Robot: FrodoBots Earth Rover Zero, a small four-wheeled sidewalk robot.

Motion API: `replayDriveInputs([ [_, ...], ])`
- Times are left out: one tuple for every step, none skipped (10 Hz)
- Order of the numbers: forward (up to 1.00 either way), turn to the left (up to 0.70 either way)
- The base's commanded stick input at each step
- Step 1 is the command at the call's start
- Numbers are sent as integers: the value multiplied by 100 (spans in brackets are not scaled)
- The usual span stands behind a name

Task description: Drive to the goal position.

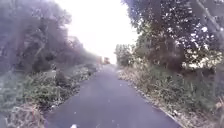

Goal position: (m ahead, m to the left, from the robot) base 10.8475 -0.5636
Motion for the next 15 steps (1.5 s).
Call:
replayDriveInputs([
  [45, 0],
  [45, 0],
  [45, 0],
  [45, 0],
  [45, 0],
  [45, 0],
  [45, 0],
  [45, 0],
  [45, -14],
  [45, -23],
  [45, -20],
  [45, -8],
  [45, 0],
  [45, 0],
  [45, 0],
])
